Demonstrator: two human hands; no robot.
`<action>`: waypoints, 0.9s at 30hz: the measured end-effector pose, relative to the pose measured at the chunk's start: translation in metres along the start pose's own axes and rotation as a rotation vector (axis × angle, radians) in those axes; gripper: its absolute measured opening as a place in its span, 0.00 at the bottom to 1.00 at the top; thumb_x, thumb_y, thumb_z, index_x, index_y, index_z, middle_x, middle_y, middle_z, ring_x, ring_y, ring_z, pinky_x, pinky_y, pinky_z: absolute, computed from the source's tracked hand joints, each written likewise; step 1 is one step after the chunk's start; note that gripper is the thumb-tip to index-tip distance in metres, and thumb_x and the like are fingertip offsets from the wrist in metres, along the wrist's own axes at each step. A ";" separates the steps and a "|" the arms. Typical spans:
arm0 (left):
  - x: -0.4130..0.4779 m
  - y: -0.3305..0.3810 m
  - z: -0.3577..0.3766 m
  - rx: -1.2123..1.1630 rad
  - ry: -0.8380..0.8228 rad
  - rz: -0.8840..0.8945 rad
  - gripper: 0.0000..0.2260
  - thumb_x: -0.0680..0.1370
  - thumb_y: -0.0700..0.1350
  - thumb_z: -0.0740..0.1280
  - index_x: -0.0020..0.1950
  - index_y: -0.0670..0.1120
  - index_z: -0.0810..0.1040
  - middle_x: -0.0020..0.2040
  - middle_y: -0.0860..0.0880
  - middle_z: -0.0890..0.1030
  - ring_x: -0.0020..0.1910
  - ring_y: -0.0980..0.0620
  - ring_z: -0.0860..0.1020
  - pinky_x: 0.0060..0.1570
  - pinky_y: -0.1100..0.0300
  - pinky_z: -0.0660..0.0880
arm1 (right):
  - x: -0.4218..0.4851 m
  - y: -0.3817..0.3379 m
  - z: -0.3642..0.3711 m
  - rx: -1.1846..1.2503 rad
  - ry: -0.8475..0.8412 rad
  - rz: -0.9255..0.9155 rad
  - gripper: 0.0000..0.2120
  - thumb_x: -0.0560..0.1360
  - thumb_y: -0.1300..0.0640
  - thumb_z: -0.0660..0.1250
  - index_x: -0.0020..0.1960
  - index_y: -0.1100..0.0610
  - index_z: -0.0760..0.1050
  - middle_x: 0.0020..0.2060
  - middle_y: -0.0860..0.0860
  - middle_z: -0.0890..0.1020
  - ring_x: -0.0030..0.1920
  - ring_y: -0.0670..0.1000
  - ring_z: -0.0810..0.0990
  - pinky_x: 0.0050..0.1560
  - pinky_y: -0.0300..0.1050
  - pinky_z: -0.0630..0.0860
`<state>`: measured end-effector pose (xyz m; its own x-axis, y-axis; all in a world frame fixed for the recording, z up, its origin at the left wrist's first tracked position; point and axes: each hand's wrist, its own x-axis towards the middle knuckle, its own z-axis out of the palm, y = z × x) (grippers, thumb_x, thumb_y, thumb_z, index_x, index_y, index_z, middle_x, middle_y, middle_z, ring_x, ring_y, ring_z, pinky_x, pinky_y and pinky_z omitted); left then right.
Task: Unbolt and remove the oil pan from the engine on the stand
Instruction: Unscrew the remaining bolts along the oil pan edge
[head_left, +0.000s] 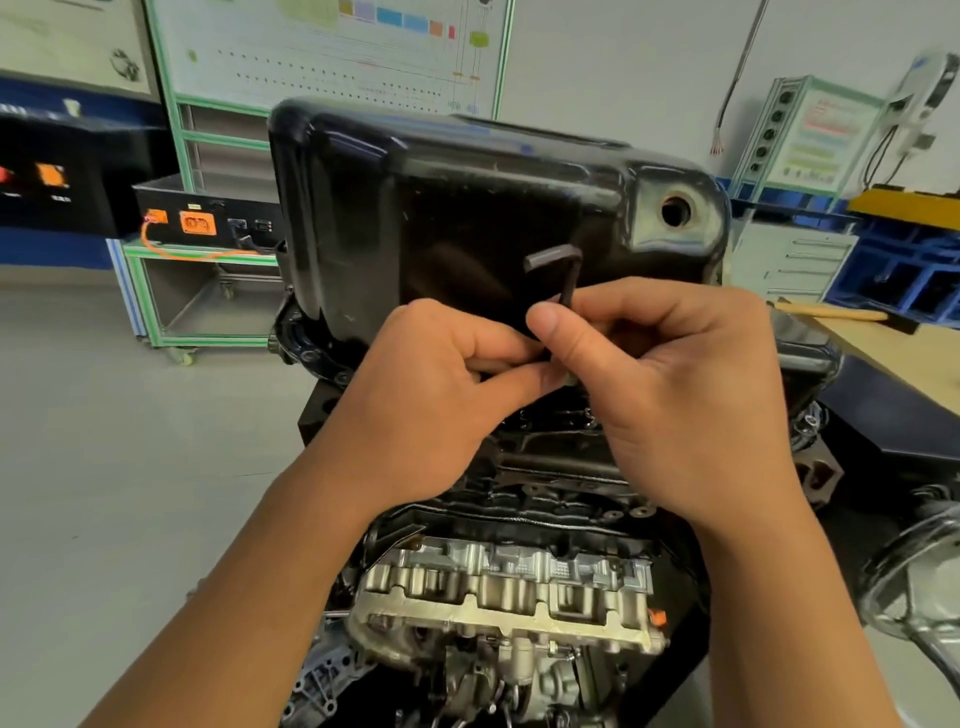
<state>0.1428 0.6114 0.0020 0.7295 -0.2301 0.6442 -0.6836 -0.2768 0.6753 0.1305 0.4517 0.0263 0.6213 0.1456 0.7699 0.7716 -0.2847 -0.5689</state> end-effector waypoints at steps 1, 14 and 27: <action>0.000 0.000 0.001 0.011 0.015 0.004 0.06 0.77 0.47 0.71 0.51 0.52 0.86 0.43 0.56 0.87 0.44 0.58 0.85 0.46 0.62 0.81 | 0.000 0.000 0.000 0.007 -0.002 0.001 0.07 0.75 0.60 0.74 0.41 0.50 0.83 0.29 0.41 0.82 0.28 0.40 0.79 0.31 0.28 0.71; -0.013 0.002 0.019 0.017 0.108 0.128 0.10 0.80 0.38 0.67 0.58 0.48 0.83 0.29 0.69 0.77 0.21 0.67 0.71 0.27 0.77 0.69 | -0.006 0.003 -0.003 0.027 -0.029 0.026 0.05 0.78 0.61 0.71 0.45 0.55 0.83 0.30 0.42 0.80 0.29 0.42 0.76 0.33 0.31 0.70; -0.012 0.005 0.020 -0.055 0.163 0.119 0.09 0.79 0.39 0.68 0.57 0.50 0.82 0.48 0.64 0.84 0.49 0.65 0.83 0.48 0.72 0.77 | -0.008 0.002 -0.009 -0.091 -0.077 -0.003 0.07 0.81 0.60 0.67 0.48 0.58 0.83 0.39 0.51 0.84 0.41 0.50 0.83 0.42 0.50 0.79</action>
<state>0.1313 0.5943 -0.0098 0.6335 -0.1025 0.7669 -0.7679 -0.2047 0.6069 0.1260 0.4414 0.0214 0.6304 0.2184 0.7449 0.7601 -0.3685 -0.5353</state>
